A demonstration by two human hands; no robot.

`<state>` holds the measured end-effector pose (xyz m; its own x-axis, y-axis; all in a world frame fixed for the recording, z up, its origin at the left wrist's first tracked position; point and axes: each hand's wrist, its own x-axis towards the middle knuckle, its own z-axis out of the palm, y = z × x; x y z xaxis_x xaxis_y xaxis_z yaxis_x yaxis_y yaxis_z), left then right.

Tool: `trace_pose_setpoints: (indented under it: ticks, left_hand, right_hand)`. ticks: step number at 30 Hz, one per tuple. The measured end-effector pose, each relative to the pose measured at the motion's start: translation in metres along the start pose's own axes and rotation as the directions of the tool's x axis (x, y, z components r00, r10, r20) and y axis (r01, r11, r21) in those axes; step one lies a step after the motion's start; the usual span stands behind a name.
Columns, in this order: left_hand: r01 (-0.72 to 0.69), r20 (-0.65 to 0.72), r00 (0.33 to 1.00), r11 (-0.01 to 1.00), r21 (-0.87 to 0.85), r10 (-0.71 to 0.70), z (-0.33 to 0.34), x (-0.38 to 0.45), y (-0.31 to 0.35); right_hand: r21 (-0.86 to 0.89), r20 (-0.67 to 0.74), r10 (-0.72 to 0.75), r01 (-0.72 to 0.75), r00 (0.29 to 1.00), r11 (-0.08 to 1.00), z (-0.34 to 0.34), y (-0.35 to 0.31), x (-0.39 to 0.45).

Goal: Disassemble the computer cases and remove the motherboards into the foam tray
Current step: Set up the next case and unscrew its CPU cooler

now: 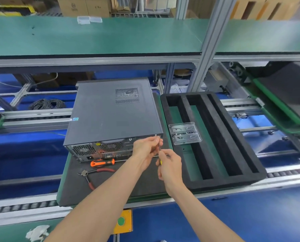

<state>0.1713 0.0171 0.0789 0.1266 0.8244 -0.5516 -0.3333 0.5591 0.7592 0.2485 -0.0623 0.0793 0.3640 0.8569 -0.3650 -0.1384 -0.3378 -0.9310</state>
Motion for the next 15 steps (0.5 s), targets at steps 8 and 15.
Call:
trace_pose_setpoints:
  ticks: [8, 15]
  left_hand:
    - [-0.006, -0.034, 0.999, 0.999, -0.041, 0.004, 0.0008, -0.0034, 0.0014]
    - [-0.016, -0.006, 1.000, 1.000, -0.008, 0.016, -0.0032, -0.0031, 0.0028]
  right_hand:
    - [-0.009, -0.005, -0.001, 0.001, 1.000, 1.000, -0.0008, -0.0015, 0.0031]
    - [0.072, -0.012, 0.055, -0.054, 0.998, 0.996, 0.0017, -0.0008, 0.0039]
